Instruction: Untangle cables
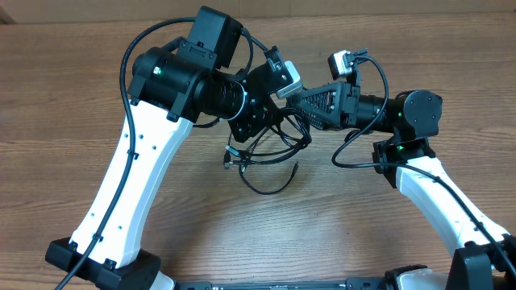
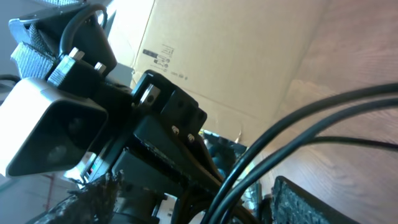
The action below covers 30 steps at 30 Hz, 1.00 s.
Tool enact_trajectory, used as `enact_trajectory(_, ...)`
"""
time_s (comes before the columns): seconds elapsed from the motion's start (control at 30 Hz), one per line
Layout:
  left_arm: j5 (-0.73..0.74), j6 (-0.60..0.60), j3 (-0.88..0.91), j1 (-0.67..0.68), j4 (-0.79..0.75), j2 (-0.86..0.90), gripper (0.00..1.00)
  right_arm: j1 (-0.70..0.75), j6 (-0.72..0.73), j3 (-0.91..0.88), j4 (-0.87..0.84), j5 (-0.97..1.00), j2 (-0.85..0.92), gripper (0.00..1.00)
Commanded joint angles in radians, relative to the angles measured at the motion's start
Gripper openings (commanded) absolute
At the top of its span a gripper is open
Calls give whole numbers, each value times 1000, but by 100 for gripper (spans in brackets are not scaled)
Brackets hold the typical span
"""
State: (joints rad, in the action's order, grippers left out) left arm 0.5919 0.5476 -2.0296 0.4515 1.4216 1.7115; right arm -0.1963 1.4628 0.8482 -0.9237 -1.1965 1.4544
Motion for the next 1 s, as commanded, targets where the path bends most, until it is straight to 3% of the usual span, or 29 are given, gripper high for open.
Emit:
enact_trajectory(0.0, -3, -64, -2, -12, -1, 2, 4, 1, -170, 15, -6, 7, -5, 85)
enact_trajectory(0.13, -87, -193, -2, -69, -2, 2, 4, 1, -323, 15, -3, -33, -5, 99)
enact_trajectory(0.27, -78, -285, -2, -149, -8, 2, 4, 1, -465, 15, 118, -40, -5, 100)
enact_trajectory(0.37, 8, -294, -2, -191, -6, 2, 4, -1, -559, 15, 233, -40, -5, 100)
enact_trajectory(0.5, 47, -294, -2, -193, -5, 2, 4, -1, -586, 15, 250, -40, -5, 99)
enact_trajectory(0.73, 63, -333, -2, -175, -5, 2, 4, -1, -740, 15, 246, -39, -5, 67)
enact_trajectory(0.97, 63, -354, -2, -175, -5, 2, 4, -1, -765, 15, 246, -21, -5, 52)
